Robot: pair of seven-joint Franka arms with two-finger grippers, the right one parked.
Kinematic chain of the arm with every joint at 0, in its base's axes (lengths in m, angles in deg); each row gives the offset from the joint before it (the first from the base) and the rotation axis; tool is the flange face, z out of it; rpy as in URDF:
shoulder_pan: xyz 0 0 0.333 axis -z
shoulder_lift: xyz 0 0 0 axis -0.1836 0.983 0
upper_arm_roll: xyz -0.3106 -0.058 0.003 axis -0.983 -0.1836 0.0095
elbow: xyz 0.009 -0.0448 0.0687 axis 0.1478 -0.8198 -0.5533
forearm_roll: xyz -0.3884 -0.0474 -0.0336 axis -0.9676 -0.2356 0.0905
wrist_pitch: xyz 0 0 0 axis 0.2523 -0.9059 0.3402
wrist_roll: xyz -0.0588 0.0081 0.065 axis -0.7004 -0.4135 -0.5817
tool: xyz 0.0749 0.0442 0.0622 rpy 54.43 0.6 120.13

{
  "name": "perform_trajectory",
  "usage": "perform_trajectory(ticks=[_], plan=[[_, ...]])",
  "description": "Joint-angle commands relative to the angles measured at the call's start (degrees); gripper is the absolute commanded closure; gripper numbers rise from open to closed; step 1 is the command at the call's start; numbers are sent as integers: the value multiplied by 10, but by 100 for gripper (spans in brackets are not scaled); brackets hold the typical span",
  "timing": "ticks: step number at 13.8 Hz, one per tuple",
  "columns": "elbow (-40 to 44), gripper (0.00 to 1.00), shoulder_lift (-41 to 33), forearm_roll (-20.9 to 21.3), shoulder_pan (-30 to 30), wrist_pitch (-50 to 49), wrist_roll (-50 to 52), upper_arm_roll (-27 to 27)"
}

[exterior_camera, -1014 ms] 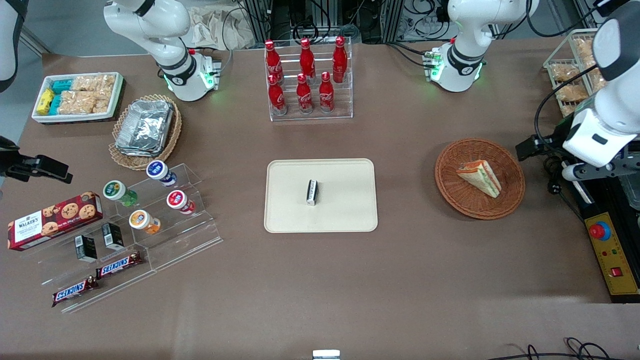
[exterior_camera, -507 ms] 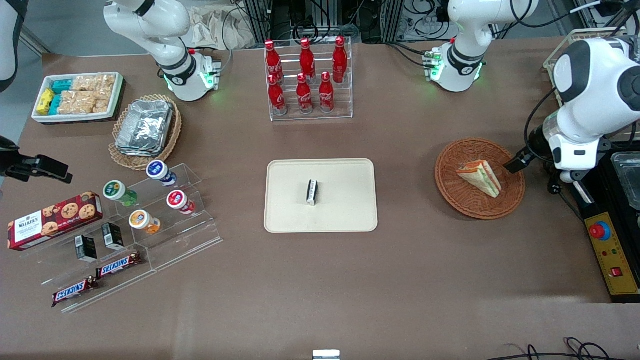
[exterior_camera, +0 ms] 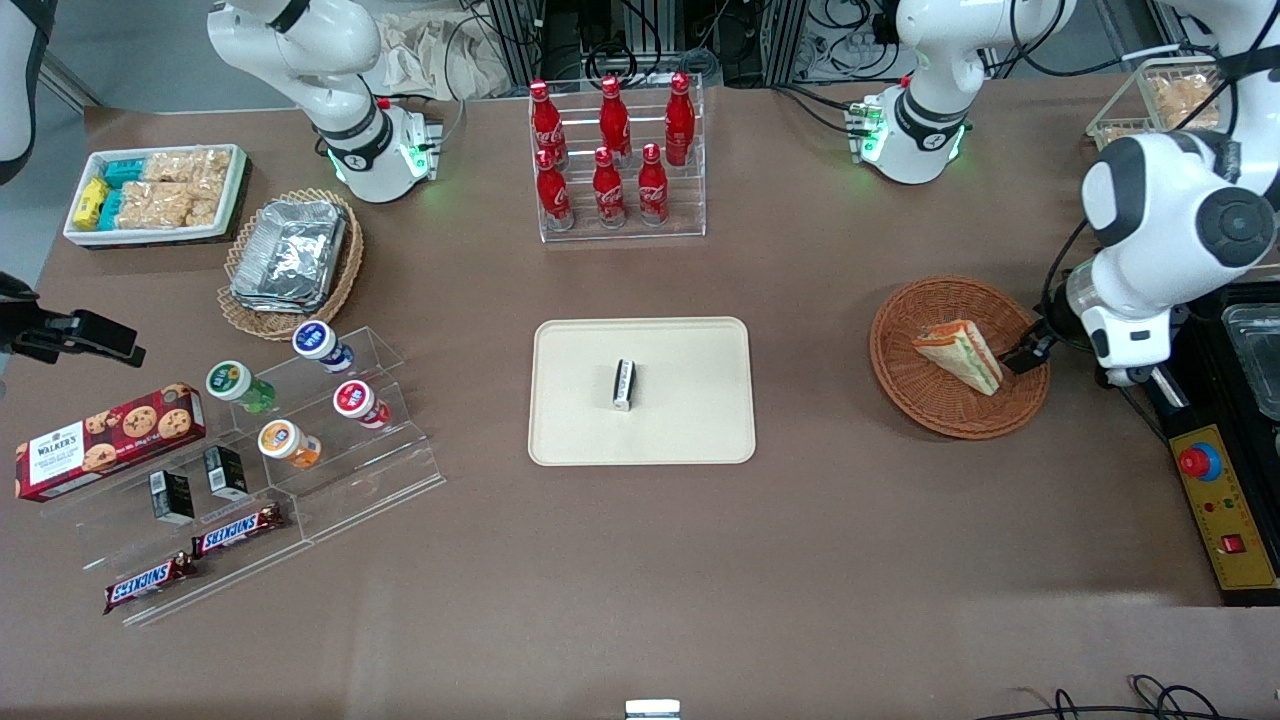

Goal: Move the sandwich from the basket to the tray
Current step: 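Move the left gripper over the sandwich in the wicker basket, then lower the left gripper and close it on the wrapped sandwich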

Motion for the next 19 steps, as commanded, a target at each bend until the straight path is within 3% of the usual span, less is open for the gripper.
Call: perform_trajectory(ticks=[1, 6, 12, 19], plan=[[-59, 0, -5, -4, 16, 77, 32, -3], [-114, 0, 7, -4, 16, 165, 32, -4], [-139, 1, 11, -4, 16, 197, 33, -4], [-200, 1, 53, -3, 16, 329, 30, -4]])
